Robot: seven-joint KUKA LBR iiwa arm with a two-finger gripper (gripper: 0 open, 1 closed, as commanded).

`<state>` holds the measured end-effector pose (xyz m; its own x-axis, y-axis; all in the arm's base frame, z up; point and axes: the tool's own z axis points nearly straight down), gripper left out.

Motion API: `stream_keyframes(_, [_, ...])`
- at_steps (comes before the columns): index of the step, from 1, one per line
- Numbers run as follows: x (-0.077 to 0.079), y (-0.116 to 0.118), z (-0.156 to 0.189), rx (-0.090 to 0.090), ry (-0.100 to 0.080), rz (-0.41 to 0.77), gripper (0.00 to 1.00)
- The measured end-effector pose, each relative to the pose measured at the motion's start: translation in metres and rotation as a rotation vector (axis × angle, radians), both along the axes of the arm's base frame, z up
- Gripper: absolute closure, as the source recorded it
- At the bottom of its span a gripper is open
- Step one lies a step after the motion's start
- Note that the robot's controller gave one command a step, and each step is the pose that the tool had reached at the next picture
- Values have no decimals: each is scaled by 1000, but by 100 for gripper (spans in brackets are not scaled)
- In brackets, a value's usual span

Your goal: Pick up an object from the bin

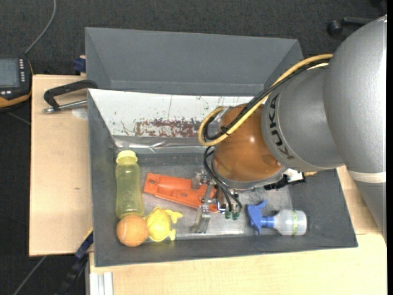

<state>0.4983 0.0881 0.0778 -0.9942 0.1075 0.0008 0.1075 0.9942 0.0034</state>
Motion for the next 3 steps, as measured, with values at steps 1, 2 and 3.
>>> stream_keyframes(1, [-5,15,-7,2,-3,-305,100])
stream_keyframes(2, [-5,15,-7,2,-3,-306,100])
stream_keyframes(3, [-8,14,7,-2,8,-306,100])
